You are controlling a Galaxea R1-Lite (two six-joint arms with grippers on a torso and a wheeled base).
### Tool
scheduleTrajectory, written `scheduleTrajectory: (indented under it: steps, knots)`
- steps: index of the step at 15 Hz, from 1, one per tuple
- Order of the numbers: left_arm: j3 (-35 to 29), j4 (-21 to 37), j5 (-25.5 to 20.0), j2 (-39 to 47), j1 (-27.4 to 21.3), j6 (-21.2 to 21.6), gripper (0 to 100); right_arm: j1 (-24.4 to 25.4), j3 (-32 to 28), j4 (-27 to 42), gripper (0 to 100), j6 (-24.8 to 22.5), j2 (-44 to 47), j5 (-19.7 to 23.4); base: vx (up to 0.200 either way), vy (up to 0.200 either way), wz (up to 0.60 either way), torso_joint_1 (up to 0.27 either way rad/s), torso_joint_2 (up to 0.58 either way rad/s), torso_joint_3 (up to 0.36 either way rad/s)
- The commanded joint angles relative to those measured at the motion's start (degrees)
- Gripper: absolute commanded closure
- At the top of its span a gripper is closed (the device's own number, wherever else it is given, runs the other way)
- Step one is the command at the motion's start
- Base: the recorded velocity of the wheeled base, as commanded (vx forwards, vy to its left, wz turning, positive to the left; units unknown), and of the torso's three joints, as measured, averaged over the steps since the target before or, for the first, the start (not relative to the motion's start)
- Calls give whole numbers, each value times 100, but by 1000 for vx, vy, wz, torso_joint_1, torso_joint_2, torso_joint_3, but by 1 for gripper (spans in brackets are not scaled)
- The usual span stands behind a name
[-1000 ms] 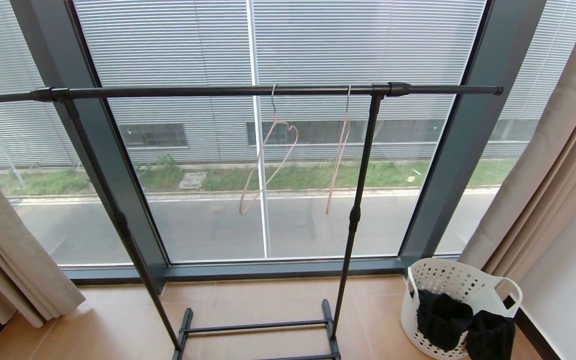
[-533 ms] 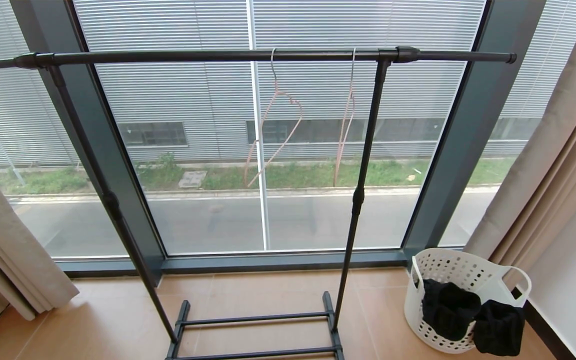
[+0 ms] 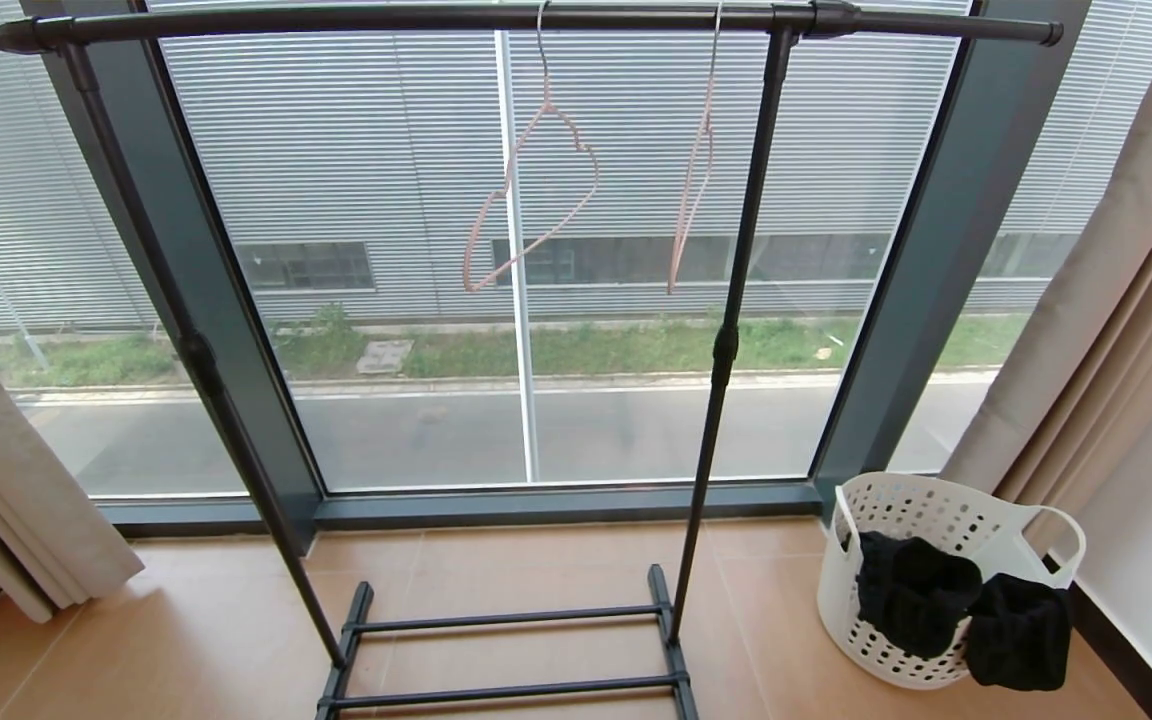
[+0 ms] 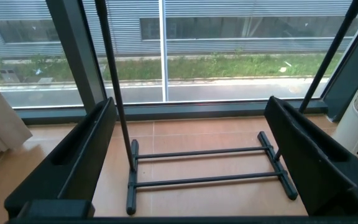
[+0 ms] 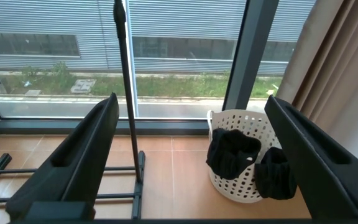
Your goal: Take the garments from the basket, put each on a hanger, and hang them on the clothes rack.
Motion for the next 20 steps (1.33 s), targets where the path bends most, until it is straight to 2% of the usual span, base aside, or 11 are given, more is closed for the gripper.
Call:
scheduleTrajectory:
  steps: [1,10,18,20]
  knots:
    - [0,-4,-7,9,0,26,0,1,0,-6,0,-1,6,-2,0,0,0,-139,471,339]
    - [0,-4,-7,0,0,17,0,1,0,-6,0,8,6,-11,0,0,0,-80,443,356]
    - [0,-4,2,9,0,9,0,1,0,-6,0,-1,6,-11,0,0,0,-5,46,42]
    - [0,-4,20,9,0,-18,0,1,0,-6,0,-1,6,-11,0,0,-600,0,2,0]
